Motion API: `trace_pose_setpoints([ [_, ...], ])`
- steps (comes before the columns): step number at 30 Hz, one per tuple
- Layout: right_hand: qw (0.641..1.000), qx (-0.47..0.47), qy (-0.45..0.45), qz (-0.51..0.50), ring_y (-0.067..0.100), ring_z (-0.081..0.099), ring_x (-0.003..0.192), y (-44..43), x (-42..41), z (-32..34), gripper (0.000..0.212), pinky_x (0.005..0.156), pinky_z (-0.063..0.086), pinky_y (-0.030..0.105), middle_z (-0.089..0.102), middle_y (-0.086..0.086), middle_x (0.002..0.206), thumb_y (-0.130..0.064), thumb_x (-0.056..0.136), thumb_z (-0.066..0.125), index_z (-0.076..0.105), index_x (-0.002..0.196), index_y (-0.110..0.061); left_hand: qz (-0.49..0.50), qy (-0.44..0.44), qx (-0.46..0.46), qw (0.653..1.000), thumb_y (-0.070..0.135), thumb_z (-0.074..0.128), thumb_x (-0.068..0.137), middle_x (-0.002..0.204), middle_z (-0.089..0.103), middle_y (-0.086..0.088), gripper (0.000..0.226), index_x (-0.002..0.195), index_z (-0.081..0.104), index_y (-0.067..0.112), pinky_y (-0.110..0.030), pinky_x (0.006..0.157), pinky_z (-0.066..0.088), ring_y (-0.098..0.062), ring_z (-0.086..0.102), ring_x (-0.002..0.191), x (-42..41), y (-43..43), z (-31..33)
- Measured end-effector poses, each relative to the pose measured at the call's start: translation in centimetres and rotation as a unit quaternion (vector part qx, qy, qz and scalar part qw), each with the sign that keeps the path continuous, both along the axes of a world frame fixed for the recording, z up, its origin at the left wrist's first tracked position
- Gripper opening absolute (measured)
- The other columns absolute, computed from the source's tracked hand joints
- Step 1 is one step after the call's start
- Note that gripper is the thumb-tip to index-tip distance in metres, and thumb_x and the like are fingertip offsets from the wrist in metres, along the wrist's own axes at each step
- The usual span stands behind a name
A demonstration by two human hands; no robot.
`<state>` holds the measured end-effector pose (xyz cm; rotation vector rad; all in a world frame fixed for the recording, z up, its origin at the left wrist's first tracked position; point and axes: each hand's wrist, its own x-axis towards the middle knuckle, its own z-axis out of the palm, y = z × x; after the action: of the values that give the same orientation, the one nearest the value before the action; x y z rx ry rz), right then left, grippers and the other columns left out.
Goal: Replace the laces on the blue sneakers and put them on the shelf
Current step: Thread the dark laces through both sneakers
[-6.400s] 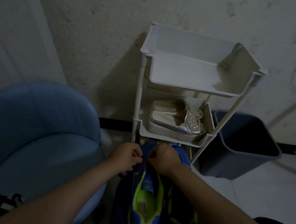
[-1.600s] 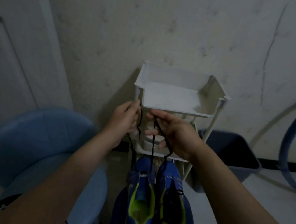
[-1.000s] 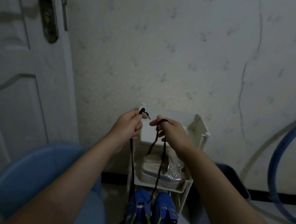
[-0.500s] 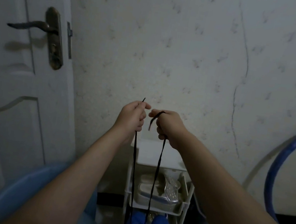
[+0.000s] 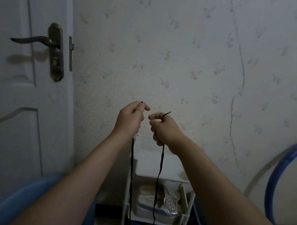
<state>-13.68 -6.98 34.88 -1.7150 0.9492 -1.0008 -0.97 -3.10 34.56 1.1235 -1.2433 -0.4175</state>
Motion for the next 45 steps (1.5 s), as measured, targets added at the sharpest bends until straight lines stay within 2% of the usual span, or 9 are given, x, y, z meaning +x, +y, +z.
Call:
trace_pose_setpoints([
  [5,0.987,-0.019,0.16,0.018,0.01,0.036,0.048,-0.4,-1.8,-6.3,0.011,0.04,0.03,0.02,0.047,0.002,0.068,-0.021,0.094,0.06,0.061,0.095,-0.011,0.04,-0.186,0.112,0.975,0.029,0.043,0.099,0.077,0.059,0.005,0.027,0.086,0.066,0.024,-0.027,0.062,0.041,-0.01,0.053,0.068,1.6,-0.2,-5.0],
  [8,0.964,0.012,0.264,0.013,0.01,0.041,0.049,-1.0,-2.7,-12.9,0.018,0.04,0.034,0.017,0.05,0.001,0.063,-0.022,0.092,0.062,0.068,0.089,-0.005,-0.002,-0.286,0.256,0.923,0.026,0.049,0.095,0.093,0.069,0.004,0.029,0.073,0.066,0.029,-0.027,0.071,0.043,-0.012,0.061,0.084,2.7,-0.7,-11.7],
  [12,0.933,0.047,0.357,0.017,0.016,0.048,0.063,-1.7,-2.9,-21.2,0.02,0.061,0.042,0.027,0.055,0.001,0.071,-0.022,0.092,0.057,0.062,0.078,-0.008,-0.059,-0.35,0.384,0.852,0.028,0.05,0.096,0.082,0.065,0.005,0.032,0.067,0.063,0.025,-0.026,0.065,0.041,-0.012,0.057,0.073,3.4,0.1,-20.0],
  [19,0.835,0.013,0.544,0.086,0.03,0.057,0.118,-3.4,-2.4,-29.5,0.035,0.091,0.047,0.032,0.06,0.01,0.13,-0.027,0.098,0.05,0.063,0.127,-0.012,-0.106,-0.423,0.549,0.713,0.04,0.045,0.097,0.087,0.063,-0.003,0.04,0.094,0.068,0.008,-0.031,0.073,0.047,-0.019,0.059,0.081,5.6,-0.4,-30.7],
  [23,0.794,-0.014,0.599,0.108,0.024,0.059,0.116,-4.1,-2.0,-32.4,0.033,0.096,0.052,0.04,0.062,0.002,0.13,-0.025,0.093,0.057,0.065,0.125,-0.023,-0.142,-0.498,0.577,0.632,0.032,0.046,0.098,0.138,0.055,-0.007,0.043,0.136,0.055,0.014,-0.033,0.097,0.046,-0.021,0.056,0.114,5.5,-0.8,-34.2],
  [25,0.78,-0.041,0.614,0.112,0.023,0.061,0.112,-4.2,-1.7,-33.7,0.031,0.093,0.053,0.038,0.064,0.002,0.124,-0.026,0.088,0.063,0.067,0.118,-0.023,-0.154,-0.509,0.557,0.638,0.031,0.048,0.099,0.149,0.043,-0.006,0.05,0.147,0.041,0.021,-0.034,0.104,0.044,-0.024,0.049,0.127,4.5,-1.1,-35.3],
  [30,0.824,-0.005,0.553,0.124,0.021,0.063,0.098,-4.3,-1.3,-36.0,0.02,0.076,0.049,0.03,0.068,0.003,0.11,-0.032,0.083,0.064,0.07,0.1,-0.023,-0.139,-0.503,0.482,0.704,0.03,0.056,0.095,0.123,0.062,-0.007,0.03,0.122,0.062,0.016,-0.033,0.082,0.049,-0.024,0.06,0.107,2.5,-2.5,-37.6],
  [37,0.853,0.053,0.502,0.13,0.013,0.065,0.092,-4.6,-1.9,-38.0,0.067,0.087,0.056,0.039,0.069,-0.009,0.1,-0.074,0.053,0.069,0.064,0.104,-0.031,-0.109,-0.53,0.459,0.705,0.027,0.063,0.089,0.112,0.067,-0.004,0.019,0.105,0.067,0.017,-0.033,0.08,0.051,-0.024,0.062,0.102,2.3,-3.6,-37.5],
  [45,0.865,0.052,0.485,0.118,0.016,0.064,0.093,-4.3,-2.2,-38.4,0.04,0.084,0.054,0.033,0.067,-0.004,0.098,-0.06,0.069,0.078,0.06,0.088,-0.03,-0.054,-0.573,0.498,0.649,0.016,0.052,0.093,0.111,0.066,-0.004,0.02,0.105,0.068,0.014,-0.033,0.082,0.052,-0.021,0.063,0.098,4.7,-3.6,-37.1],
])
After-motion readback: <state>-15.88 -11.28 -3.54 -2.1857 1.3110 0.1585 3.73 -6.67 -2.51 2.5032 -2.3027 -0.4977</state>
